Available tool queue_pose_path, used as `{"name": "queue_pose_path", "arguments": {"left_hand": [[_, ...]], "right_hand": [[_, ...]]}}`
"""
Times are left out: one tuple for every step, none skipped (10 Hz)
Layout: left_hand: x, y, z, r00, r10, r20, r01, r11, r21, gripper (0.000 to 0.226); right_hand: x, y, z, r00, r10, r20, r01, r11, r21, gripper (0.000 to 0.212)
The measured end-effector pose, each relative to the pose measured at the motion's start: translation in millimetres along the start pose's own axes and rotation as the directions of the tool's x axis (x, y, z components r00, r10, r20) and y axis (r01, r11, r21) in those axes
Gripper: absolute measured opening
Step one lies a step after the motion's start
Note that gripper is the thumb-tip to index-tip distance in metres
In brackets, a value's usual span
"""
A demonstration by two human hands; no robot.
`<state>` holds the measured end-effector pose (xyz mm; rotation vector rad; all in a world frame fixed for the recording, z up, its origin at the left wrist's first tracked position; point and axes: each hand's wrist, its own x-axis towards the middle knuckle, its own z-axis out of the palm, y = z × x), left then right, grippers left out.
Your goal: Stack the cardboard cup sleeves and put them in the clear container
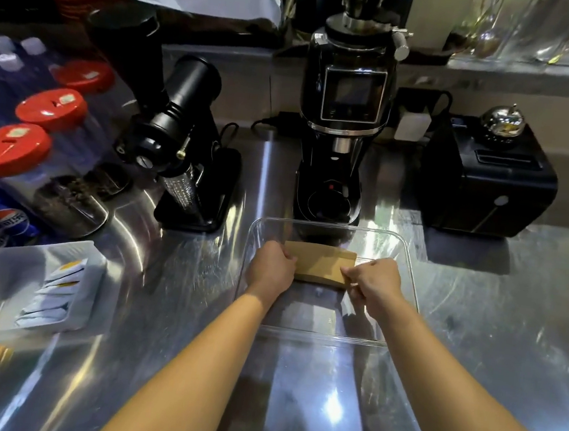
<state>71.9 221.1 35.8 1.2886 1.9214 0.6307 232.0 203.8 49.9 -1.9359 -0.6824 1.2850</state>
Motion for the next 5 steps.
{"name": "queue_pose_path", "arguments": {"left_hand": [[-3.4,4.1,-3.5,1.000,-0.018,0.007,0.018,1.000,0.004,0.032],[-3.8,6.8,-4.9,1.000,0.001,0.024,-0.002,0.999,0.048,0.028],[-7.1,11.7,-9.0,0.998,-0.023,0.051,0.018,0.995,0.096,0.027],[-10.6,15.4,-15.0,0.997,0.027,0.077,-0.038,0.989,0.142,0.013],[-20.1,24.6,-28.1,0.986,0.152,0.075,-0.167,0.945,0.280,0.028]], "right_hand": [[1.5,0.4,-0.8,0.998,-0.061,-0.006,0.060,0.993,-0.103,0.034],[4.5,1.3,-1.5,0.995,-0.102,-0.009,0.099,0.983,-0.152,0.030],[5.9,1.0,-1.1,0.993,-0.121,-0.004,0.116,0.957,-0.266,0.023],[0.9,-0.3,-0.3,0.985,-0.174,0.009,0.160,0.881,-0.446,0.023],[-13.1,-4.7,-4.0,0.954,-0.299,0.018,0.253,0.772,-0.584,0.039]]}}
